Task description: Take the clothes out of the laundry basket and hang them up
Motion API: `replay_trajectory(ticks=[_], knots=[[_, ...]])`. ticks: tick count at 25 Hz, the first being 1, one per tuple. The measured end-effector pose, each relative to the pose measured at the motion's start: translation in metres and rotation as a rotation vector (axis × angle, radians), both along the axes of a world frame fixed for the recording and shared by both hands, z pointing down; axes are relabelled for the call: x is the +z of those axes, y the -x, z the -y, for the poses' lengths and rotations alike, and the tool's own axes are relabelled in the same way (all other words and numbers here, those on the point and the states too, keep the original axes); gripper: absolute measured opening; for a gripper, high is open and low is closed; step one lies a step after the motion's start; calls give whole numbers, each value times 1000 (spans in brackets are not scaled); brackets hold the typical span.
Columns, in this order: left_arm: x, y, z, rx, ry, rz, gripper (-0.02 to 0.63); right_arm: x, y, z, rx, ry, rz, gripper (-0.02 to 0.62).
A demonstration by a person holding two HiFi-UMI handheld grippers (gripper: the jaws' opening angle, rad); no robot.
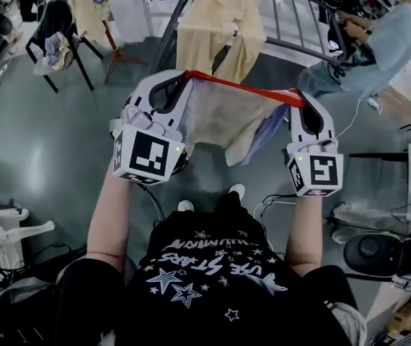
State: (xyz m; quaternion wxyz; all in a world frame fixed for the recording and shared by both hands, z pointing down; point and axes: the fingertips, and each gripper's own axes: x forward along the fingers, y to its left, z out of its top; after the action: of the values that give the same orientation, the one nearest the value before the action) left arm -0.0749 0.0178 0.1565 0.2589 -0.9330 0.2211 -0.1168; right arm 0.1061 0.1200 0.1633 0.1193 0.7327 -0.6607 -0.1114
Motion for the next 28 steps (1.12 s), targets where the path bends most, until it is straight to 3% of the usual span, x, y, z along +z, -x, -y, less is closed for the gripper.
replay_trajectory(ticks=[7,12,20,28], knots=[[-3,-84,-19,83,-1,18,29,-8,-76,-33,66,-24,29,18],[-5,-152,-35,97,-11,25,29,-13,-144,-50,81,-40,42,18],[-3,-247,-31,28,-22,39,29,-3,-242,-44,2,18,7,18],[4,-304,-22,-35,3,47,29,-1,-303,-27,-8,5,39,18]])
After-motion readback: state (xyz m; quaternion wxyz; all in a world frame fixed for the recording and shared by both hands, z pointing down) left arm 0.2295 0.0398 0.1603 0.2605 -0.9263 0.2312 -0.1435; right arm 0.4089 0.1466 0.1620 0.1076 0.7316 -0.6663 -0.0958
